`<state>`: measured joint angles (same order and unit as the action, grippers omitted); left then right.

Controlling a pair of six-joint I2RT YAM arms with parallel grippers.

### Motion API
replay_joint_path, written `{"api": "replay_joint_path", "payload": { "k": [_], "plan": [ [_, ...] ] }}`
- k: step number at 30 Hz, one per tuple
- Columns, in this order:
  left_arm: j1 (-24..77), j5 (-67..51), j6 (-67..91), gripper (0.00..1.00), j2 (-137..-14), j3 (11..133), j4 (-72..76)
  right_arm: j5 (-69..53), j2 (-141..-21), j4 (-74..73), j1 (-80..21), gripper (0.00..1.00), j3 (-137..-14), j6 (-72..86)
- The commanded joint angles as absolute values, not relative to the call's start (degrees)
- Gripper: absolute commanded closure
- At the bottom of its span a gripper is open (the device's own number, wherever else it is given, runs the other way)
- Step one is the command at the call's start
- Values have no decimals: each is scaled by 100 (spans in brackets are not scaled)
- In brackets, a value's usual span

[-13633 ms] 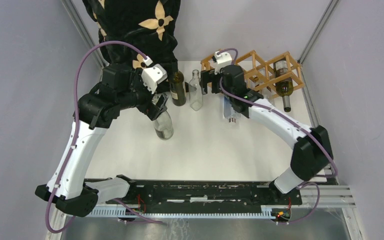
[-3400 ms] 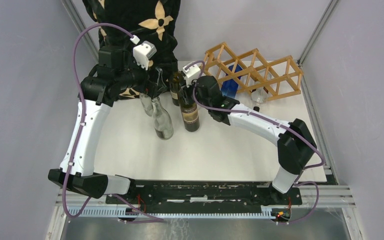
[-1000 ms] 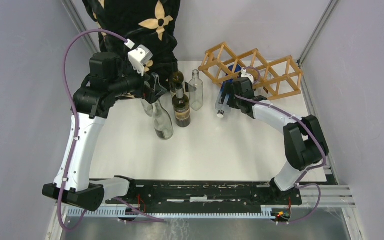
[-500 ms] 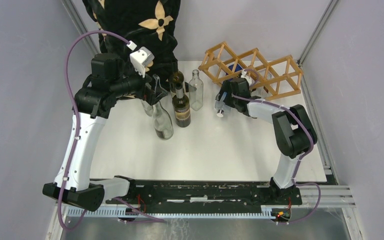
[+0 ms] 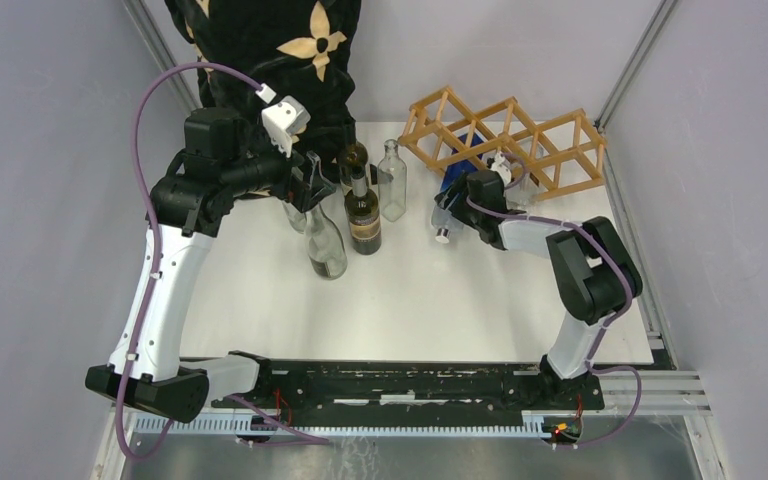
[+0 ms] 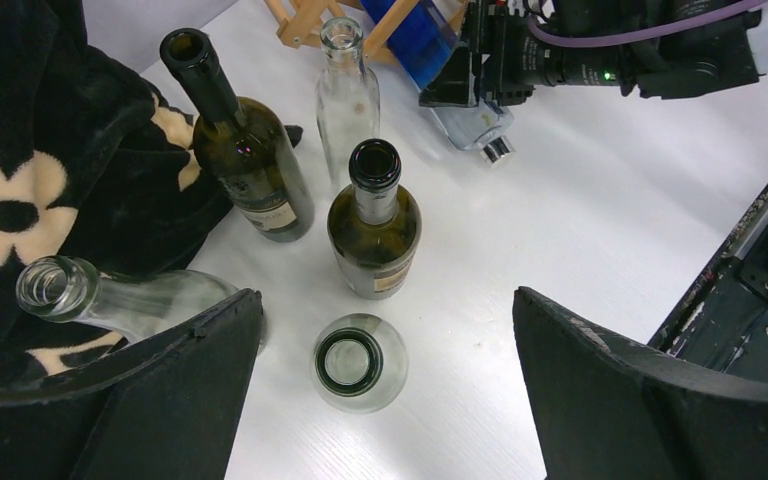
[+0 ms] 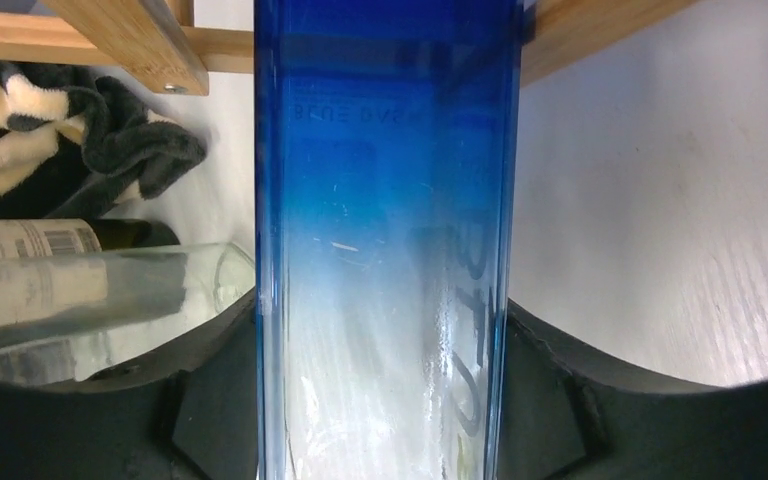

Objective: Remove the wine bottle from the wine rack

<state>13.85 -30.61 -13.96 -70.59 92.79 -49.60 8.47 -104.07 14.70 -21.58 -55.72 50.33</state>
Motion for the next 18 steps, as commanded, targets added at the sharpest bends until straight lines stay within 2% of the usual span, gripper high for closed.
{"api": "replay_joint_path", "payload": {
  "k": [1, 5, 8, 14, 18],
  "plan": [
    [1362, -3232, -1590, 0, -6924, 9295, -4856, 1031, -9901, 1912, -2124, 59, -5356, 5225],
    [1362, -3219, -1565, 0, -6896, 9144, -4755, 965, -9701, 1921, -2168, 77, -5186, 5272],
    [1362, -3251, -1615, 0, -6863, 9081, -4753, 914, -9489, 2008, -2235, 87, -4994, 5278],
    [1362, -3393, -1937, 0, -6695, 9028, -4727, 654, -8938, 2045, -2380, 99, -4618, 5104],
    [1362, -3503, -2217, 0, -6523, 8903, -4649, 314, -8493, 2058, -2429, 100, -4212, 4977]
  ]
}}
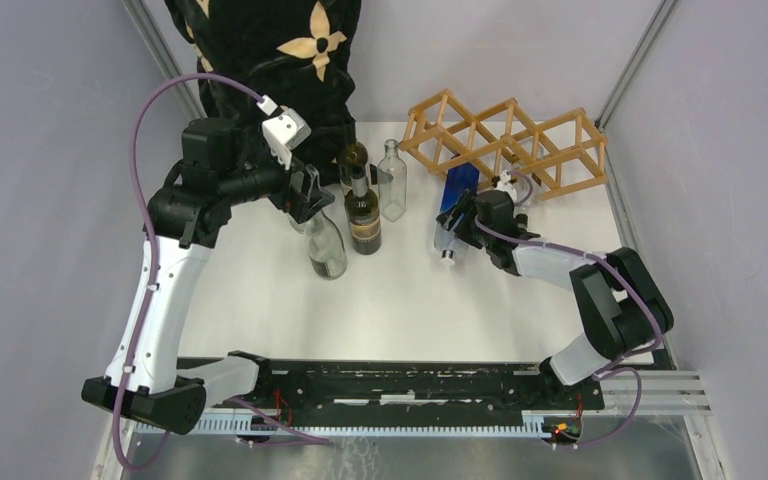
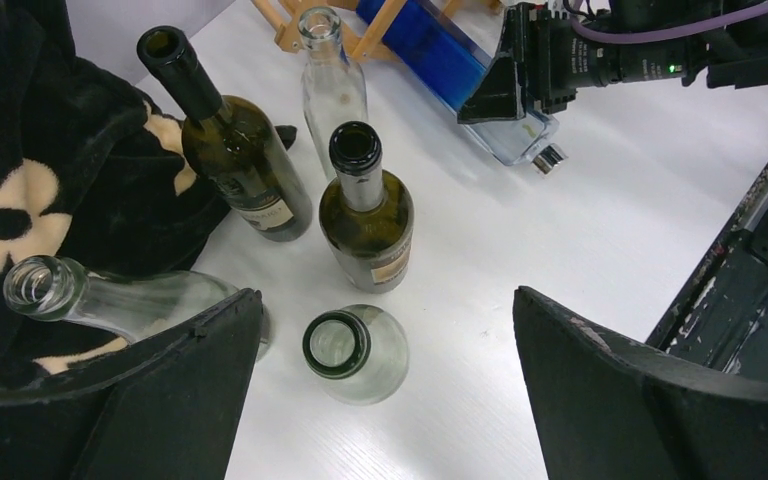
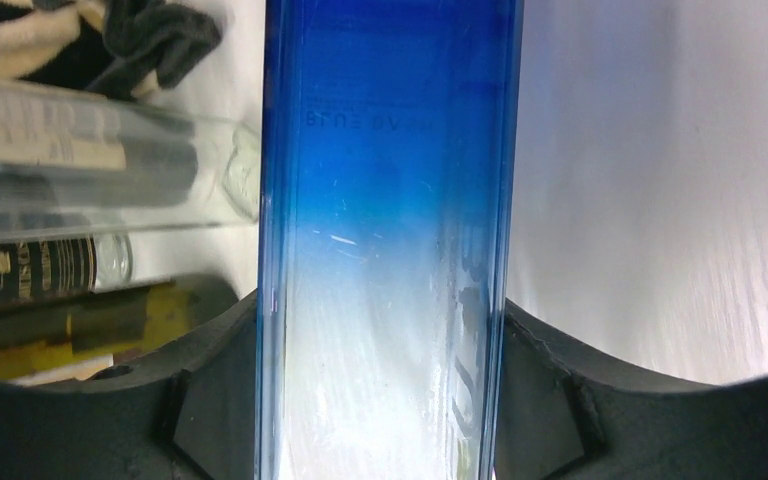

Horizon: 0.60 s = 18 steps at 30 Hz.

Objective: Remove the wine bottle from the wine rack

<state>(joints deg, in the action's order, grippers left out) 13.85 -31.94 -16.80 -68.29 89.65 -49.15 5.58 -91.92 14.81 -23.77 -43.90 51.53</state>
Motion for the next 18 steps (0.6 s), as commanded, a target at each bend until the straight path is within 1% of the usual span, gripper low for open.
{"api": "replay_joint_path", "payload": {
  "k": [1, 5, 12, 14, 18],
  "plan": [
    [1362, -3525, -2302, 0, -6489, 8884, -4645, 198, -8353, 2066, -2455, 100, -4092, 4945],
    [1366, -3726, -2907, 0, -6346, 8729, -4740, 11, -7657, 2141, -2676, 100, -3402, 4841],
    [1512, -4122, -4800, 0, -6256, 8397, -5330, -782, -6168, 2039, -2972, 100, -2331, 4938],
    [1780, -3804, -5373, 0, -6275, 8253, -5550, -938, -5699, 1786, -3064, 100, -2167, 5003],
    [2791, -2733, -6184, 0, -6267, 7808, -5550, -1255, -4932, 1131, -3068, 100, -2143, 4999]
  ]
}}
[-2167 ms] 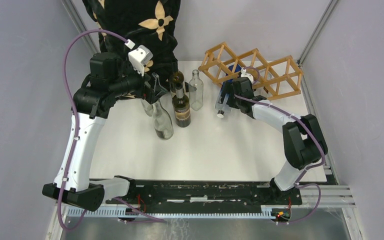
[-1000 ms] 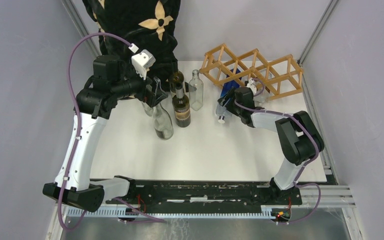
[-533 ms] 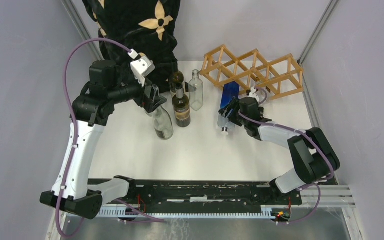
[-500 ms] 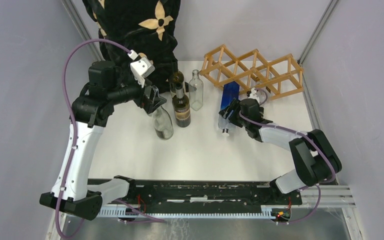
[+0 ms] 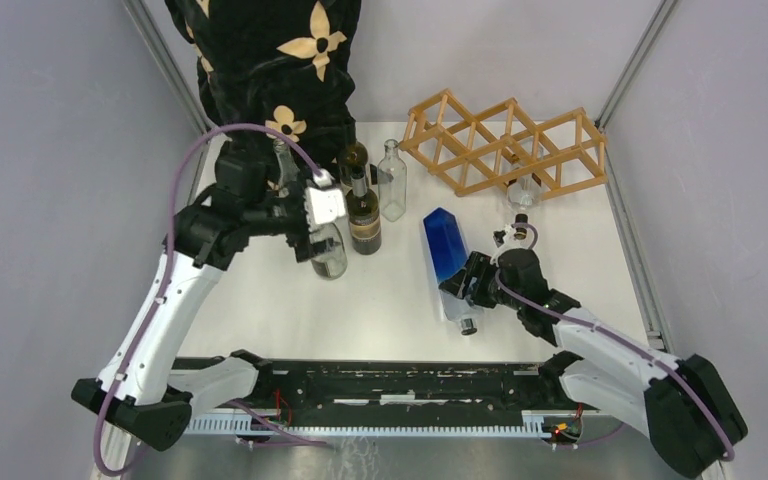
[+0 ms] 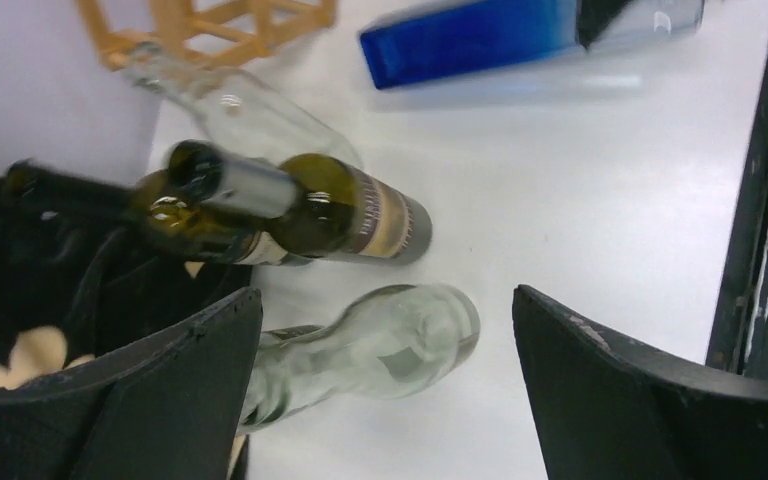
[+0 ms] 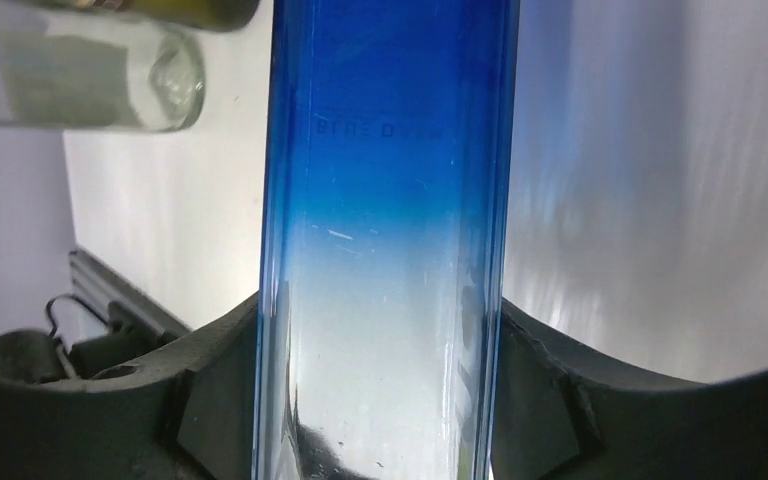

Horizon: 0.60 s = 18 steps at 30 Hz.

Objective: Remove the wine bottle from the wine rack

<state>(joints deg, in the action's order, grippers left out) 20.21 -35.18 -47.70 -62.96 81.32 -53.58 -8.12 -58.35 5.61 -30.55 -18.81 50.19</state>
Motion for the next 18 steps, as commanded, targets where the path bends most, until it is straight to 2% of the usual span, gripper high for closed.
{"api": "replay_joint_path", "payload": {
  "k": [1, 6, 11, 18],
  "plan": [
    [3067, -2537, -6357, 0, -6271, 7737, -5554, -1350, -4773, 945, -3069, 100, -2178, 4980],
    [4180, -1770, -7117, 0, -6496, 7549, -5192, -1835, -4087, -69, -3080, 100, -2437, 4864],
    [4859, -1493, -7774, 0, -6721, 7172, -4235, -2343, -3726, -1186, -3071, 100, -2814, 4601],
    [5693, -1443, -8066, 0, -7311, 7025, -3910, -2790, -3446, -2295, -3072, 100, -3485, 4323]
  ]
}}
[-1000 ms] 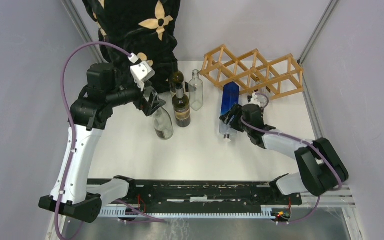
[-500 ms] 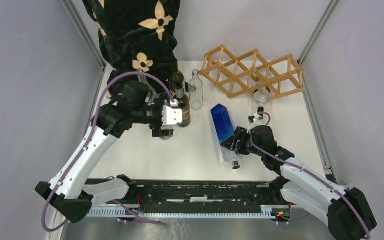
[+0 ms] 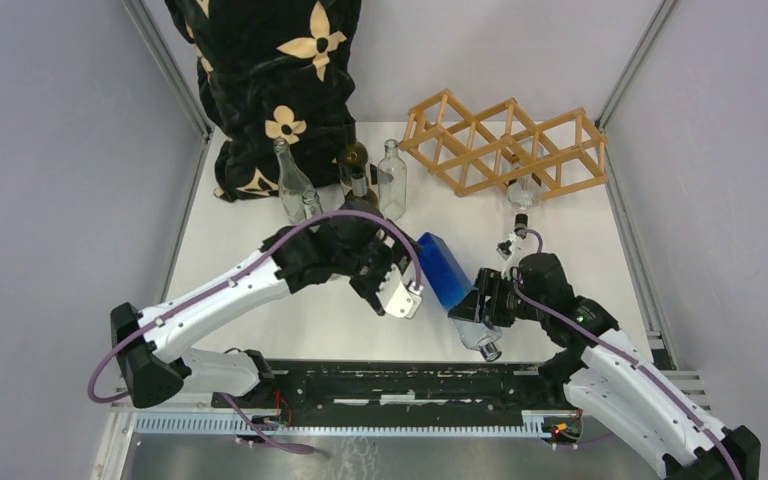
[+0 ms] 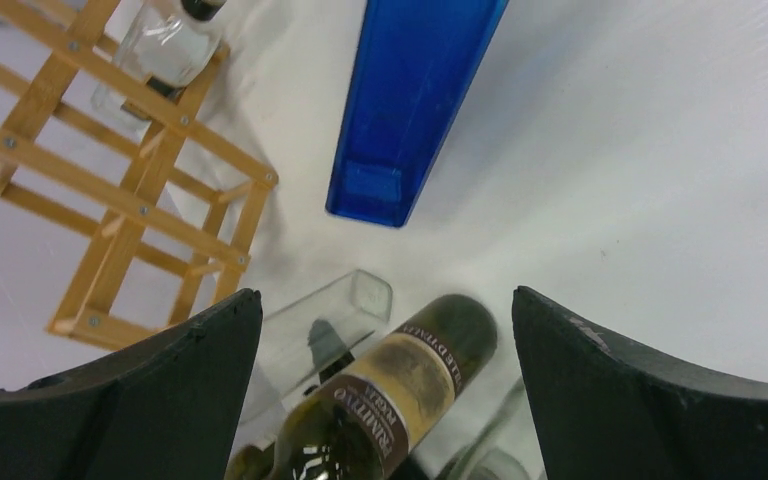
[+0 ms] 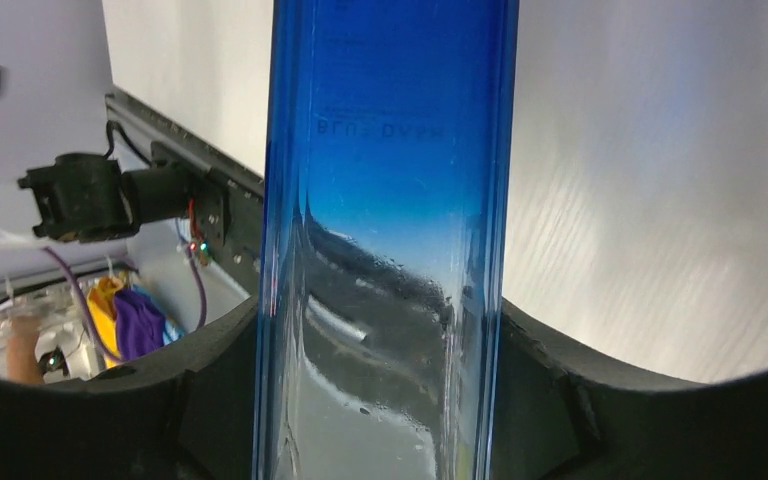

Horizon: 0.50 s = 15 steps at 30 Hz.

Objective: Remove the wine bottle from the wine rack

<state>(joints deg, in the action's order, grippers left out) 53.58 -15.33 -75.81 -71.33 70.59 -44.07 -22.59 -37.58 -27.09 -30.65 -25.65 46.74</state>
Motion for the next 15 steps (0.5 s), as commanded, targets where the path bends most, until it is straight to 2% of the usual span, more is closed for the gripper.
{"api": "replay_joint_path", "payload": {
  "k": [1, 15],
  "plan": [
    [5796, -1459, -7986, 0, -7346, 7000, -3855, -2860, -3430, -2400, -3072, 100, -3567, 4312],
    [6314, -1381, -7633, 0, -8072, 7095, -3451, -3873, -3845, -2856, -3094, 100, -4437, 4203]
  ]
}}
